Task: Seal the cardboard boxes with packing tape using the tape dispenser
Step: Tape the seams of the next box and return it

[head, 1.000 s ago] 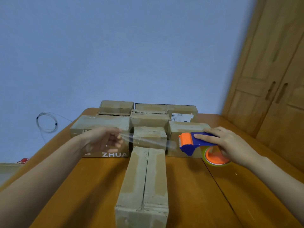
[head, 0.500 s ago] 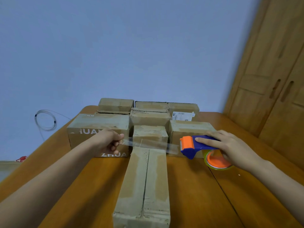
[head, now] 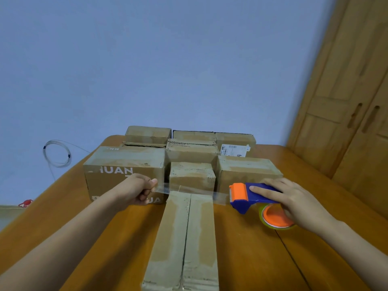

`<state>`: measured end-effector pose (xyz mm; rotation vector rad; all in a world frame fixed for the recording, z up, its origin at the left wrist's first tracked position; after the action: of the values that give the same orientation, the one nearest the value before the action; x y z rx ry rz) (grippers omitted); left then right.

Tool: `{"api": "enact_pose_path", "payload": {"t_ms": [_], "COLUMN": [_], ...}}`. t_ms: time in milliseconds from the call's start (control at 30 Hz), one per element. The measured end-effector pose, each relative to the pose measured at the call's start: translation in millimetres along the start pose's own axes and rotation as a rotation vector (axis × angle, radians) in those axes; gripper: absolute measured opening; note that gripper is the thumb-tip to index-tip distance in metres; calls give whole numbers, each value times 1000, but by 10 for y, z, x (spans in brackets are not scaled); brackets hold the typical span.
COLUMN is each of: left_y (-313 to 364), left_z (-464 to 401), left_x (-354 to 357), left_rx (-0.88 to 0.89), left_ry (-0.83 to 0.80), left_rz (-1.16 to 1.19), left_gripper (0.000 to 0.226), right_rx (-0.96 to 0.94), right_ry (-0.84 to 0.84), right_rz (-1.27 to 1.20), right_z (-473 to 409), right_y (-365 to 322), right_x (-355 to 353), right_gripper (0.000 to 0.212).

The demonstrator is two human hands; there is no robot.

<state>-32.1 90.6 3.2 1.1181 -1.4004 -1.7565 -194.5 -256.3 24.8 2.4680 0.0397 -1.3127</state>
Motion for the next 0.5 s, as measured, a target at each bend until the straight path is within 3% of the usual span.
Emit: {"api": "enact_pose_path", "payload": {"t_ms": [267, 500], "left_y": [-470, -536], "left_z": [-8, 67], "left_x": [246, 561], "left_rx": [-93, 154], "left_ry": [-20, 185], "left_rz": [234, 52], "left_gripper": [32, 29], "right_rx": [107, 134], "right_ry": [-45, -78], "right_rz": [-101, -136], "right_z": [229, 174], "right_y": [-252, -442], "right_x": [378, 556], "right_gripper": [108, 107]}}
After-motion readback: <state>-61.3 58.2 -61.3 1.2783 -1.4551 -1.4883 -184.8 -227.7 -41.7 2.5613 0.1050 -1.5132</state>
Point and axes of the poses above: each hand's wrist, its own z-axis away from the middle knuckle, its own x-axis out of the palm, y = z × x, the point moved 3 cm from there along -z, towards the middle knuckle, and after that the axes turned 5 degrees about x, right-handed, at the moved point
